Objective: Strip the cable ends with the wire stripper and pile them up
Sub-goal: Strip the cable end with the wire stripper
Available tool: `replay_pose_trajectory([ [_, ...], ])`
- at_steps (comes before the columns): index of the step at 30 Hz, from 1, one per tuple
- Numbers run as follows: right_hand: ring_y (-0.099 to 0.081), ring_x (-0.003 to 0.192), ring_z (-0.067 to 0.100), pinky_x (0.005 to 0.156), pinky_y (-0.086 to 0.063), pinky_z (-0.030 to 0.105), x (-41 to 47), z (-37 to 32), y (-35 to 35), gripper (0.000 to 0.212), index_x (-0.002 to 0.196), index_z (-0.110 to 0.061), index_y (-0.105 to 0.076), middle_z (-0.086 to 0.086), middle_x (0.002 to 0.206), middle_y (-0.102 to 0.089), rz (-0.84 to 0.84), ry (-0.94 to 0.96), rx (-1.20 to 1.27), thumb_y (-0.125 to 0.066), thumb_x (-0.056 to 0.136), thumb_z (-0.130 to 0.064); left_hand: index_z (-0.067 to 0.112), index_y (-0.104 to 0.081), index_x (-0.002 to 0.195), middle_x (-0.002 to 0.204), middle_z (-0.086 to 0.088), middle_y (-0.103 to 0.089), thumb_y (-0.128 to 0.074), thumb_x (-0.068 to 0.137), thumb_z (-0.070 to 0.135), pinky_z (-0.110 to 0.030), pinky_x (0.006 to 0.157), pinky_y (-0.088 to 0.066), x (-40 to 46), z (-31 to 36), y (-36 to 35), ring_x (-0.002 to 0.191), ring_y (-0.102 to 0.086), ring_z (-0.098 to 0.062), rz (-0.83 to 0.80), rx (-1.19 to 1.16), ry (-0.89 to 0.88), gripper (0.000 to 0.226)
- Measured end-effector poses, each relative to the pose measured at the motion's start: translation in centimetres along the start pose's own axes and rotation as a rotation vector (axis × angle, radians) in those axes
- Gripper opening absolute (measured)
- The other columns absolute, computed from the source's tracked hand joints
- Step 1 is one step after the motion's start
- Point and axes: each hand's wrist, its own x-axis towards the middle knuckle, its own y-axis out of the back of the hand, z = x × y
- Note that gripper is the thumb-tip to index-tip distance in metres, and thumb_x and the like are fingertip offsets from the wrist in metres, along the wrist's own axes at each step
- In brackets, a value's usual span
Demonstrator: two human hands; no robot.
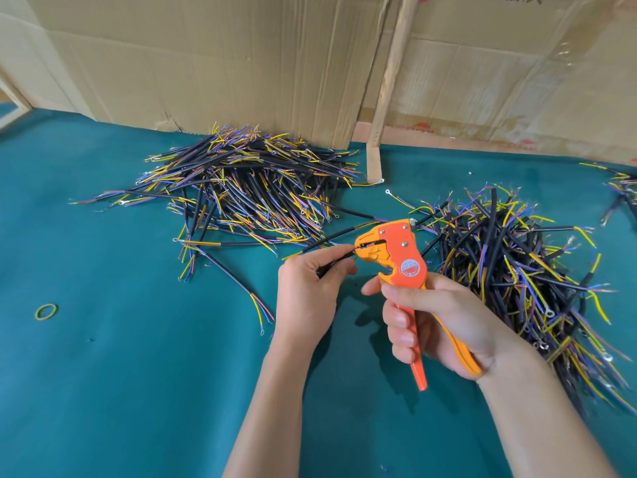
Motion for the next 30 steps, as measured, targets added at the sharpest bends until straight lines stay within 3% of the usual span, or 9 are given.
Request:
replay_pose_trajectory([
  [4,-0.032,0.038,0.013,0.036,-0.032,0.021,0.7,0.5,-0.4,0.022,0.101,-0.004,-0.075,0.004,0.058,-0.034,0.071,0.079,0.024,-0.074,0.086,-0.020,0.025,-0.081,0.101,0.067,0.018,-0.070,-0.070,0.092,0.007,-0.016,0.062,-0.042,0.1,-0.2,-0.2,0.058,-0.051,0.003,0.010,0.009,-0.017,0.023],
  [7,-0.031,0.036,0.013,0.035,-0.031,0.021,0.9,0.7,-0.3,0.026,0.105,-0.001,-0.074,0.004,0.057,-0.033,0.082,0.082,0.026,-0.070,0.089,-0.021,0.024,-0.081,0.104,0.073,0.014,-0.074,-0.068,0.094,0.009,-0.017,0.064,-0.044,0.1,-0.1,-0.3,0.059,-0.054,0.002,0.011,0.010,-0.010,0.022],
  [11,-0.043,0.044,0.019,0.043,-0.039,0.028,0.7,0.7,-0.1,0.034,0.111,0.001,-0.072,0.008,0.063,-0.046,0.018,0.069,0.035,-0.073,0.086,-0.021,0.026,-0.080,0.102,0.080,0.011,-0.077,-0.068,0.094,0.011,-0.027,0.073,-0.055,0.1,0.0,-0.3,0.069,-0.066,-0.009,0.001,-0.011,0.001,0.021],
  [16,-0.062,0.066,0.035,0.062,-0.055,0.044,0.9,0.5,0.6,0.034,0.106,0.001,-0.072,0.027,0.088,-0.064,0.067,0.136,0.110,-0.076,0.076,-0.013,0.029,-0.079,0.087,0.073,0.005,-0.073,-0.071,0.090,0.018,-0.041,0.071,-0.057,0.0,-0.1,-0.6,0.062,-0.059,-0.010,0.035,-0.059,0.009,0.014],
  [19,-0.070,0.079,0.039,0.068,-0.059,0.043,1.1,0.6,1.0,0.034,0.106,-0.002,-0.069,0.028,0.109,-0.071,0.157,0.157,0.124,-0.076,0.074,-0.013,0.027,-0.079,0.085,0.066,0.012,-0.070,-0.074,0.085,0.026,-0.032,0.063,-0.050,-0.2,-0.1,-0.8,0.056,-0.055,-0.005,0.005,-0.077,0.021,0.005],
  [22,-0.072,0.094,0.045,0.070,-0.060,0.043,1.3,0.8,1.0,0.028,0.103,-0.003,-0.072,0.025,0.111,-0.072,0.160,0.181,0.139,-0.074,0.076,-0.011,0.026,-0.080,0.083,0.065,0.014,-0.071,-0.077,0.088,0.018,-0.023,0.060,-0.044,-0.3,0.0,-0.8,0.055,-0.052,0.001,-0.031,-0.075,0.005,0.010],
  [26,-0.071,0.099,0.044,0.073,-0.060,0.042,1.4,0.8,0.7,0.031,0.107,0.001,-0.072,0.027,0.111,-0.070,0.131,0.244,0.173,-0.072,0.078,-0.009,0.022,-0.081,0.080,0.066,0.004,-0.072,-0.077,0.087,0.016,-0.029,0.058,-0.046,-0.3,0.3,-0.8,0.058,-0.053,-0.008,-0.062,-0.074,-0.031,0.010],
  [30,-0.071,0.103,0.043,0.075,-0.061,0.038,1.4,0.4,0.9,0.038,0.112,0.001,-0.068,0.031,0.119,-0.068,0.166,0.303,0.192,-0.072,0.076,-0.011,0.025,-0.078,0.071,0.053,-0.001,-0.053,-0.075,0.083,0.023,-0.025,0.051,-0.031,-0.4,0.3,-0.9,0.052,-0.037,-0.010,-0.048,-0.040,-0.036,0.012],
])
